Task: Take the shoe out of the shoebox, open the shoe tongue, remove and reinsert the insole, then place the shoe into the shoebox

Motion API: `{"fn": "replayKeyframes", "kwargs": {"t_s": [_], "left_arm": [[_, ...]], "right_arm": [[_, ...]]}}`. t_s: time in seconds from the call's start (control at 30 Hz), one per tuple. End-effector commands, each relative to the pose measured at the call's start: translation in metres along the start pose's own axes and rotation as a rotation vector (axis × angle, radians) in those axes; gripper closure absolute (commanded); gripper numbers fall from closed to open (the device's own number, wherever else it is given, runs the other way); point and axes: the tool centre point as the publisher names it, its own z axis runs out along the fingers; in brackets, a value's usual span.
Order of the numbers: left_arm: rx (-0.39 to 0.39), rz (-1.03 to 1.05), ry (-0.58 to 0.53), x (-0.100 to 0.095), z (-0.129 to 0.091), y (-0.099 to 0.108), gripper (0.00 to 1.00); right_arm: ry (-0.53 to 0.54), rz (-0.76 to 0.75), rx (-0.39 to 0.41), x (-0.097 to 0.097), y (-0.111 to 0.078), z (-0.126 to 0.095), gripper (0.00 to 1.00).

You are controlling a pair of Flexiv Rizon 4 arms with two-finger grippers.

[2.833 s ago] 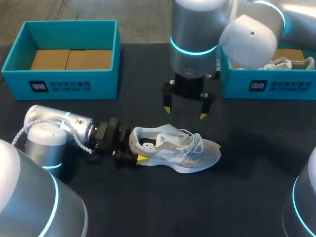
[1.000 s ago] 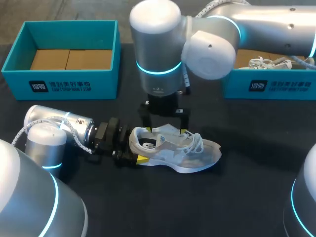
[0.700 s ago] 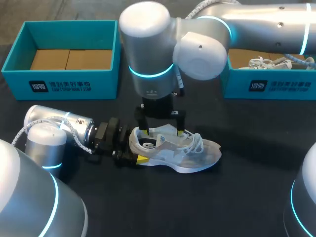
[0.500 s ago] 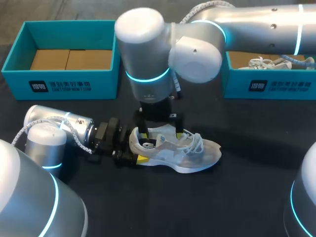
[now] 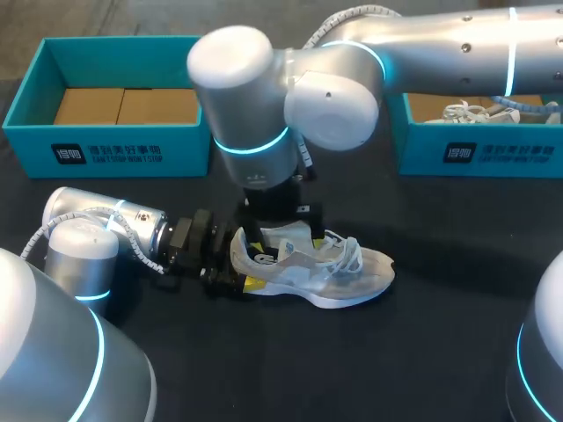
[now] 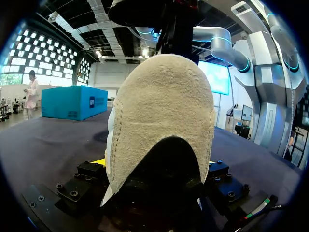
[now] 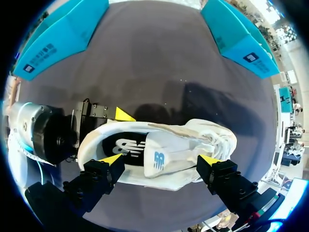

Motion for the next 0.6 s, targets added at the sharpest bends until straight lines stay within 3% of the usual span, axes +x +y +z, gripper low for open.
{"fn": "replayKeyframes", "kwargs": {"t_s": [0.03, 0.6], "left_arm": [[0.000, 0.001, -0.002, 0.000, 0.000, 0.001, 1.00], [0.000, 0.001, -0.002, 0.000, 0.000, 0.001, 1.00]], "right_arm": [[-0.034, 0.102, -0.023, 0.004, -0.006, 0.002, 0.00], [-0.083, 0.198, -0.049, -0.008, -0.004, 0.016, 0.00]]}}
